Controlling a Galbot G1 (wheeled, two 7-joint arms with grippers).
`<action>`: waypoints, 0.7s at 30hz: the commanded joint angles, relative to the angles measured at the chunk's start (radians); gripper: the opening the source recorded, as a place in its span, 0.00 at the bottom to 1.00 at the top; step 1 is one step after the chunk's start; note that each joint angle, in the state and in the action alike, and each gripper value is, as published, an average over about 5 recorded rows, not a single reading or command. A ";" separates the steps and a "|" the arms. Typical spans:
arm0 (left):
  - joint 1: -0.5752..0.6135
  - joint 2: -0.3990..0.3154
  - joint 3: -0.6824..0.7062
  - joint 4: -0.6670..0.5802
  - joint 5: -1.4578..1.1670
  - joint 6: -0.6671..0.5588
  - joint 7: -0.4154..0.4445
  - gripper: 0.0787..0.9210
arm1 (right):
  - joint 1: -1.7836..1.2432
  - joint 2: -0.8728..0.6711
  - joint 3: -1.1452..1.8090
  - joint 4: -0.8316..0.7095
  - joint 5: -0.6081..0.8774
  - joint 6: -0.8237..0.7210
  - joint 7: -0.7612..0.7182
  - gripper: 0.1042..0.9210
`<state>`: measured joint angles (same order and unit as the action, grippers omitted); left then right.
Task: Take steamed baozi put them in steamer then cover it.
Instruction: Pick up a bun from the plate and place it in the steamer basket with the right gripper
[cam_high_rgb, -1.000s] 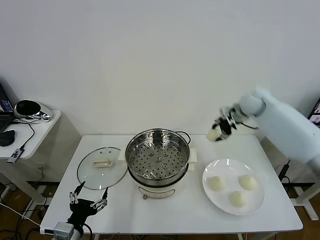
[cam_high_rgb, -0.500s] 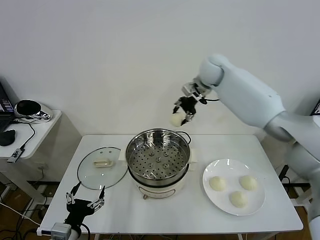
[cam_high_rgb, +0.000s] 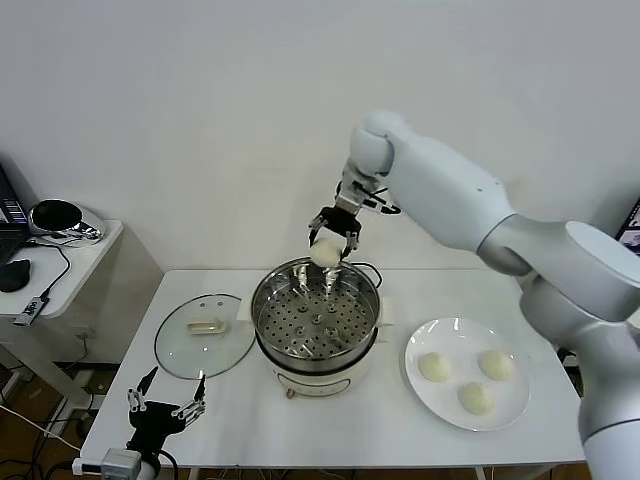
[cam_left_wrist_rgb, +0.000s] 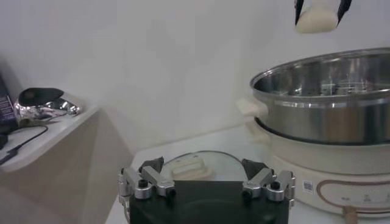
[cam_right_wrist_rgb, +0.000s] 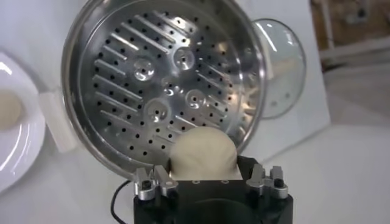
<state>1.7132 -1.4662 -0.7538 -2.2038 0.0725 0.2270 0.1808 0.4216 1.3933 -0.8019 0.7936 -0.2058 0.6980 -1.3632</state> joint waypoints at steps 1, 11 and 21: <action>0.000 -0.002 0.000 0.012 0.001 -0.001 -0.002 0.88 | -0.039 0.107 0.008 -0.101 -0.161 0.132 -0.008 0.69; 0.003 -0.004 -0.001 0.010 -0.003 0.000 -0.006 0.88 | -0.093 0.173 0.044 -0.189 -0.243 0.132 0.012 0.69; -0.003 -0.007 0.007 0.022 -0.003 0.000 -0.006 0.88 | -0.132 0.184 0.050 -0.222 -0.290 0.131 0.069 0.69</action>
<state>1.7126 -1.4726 -0.7489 -2.1870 0.0684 0.2269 0.1754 0.3166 1.5474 -0.7602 0.6137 -0.4386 0.8104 -1.3221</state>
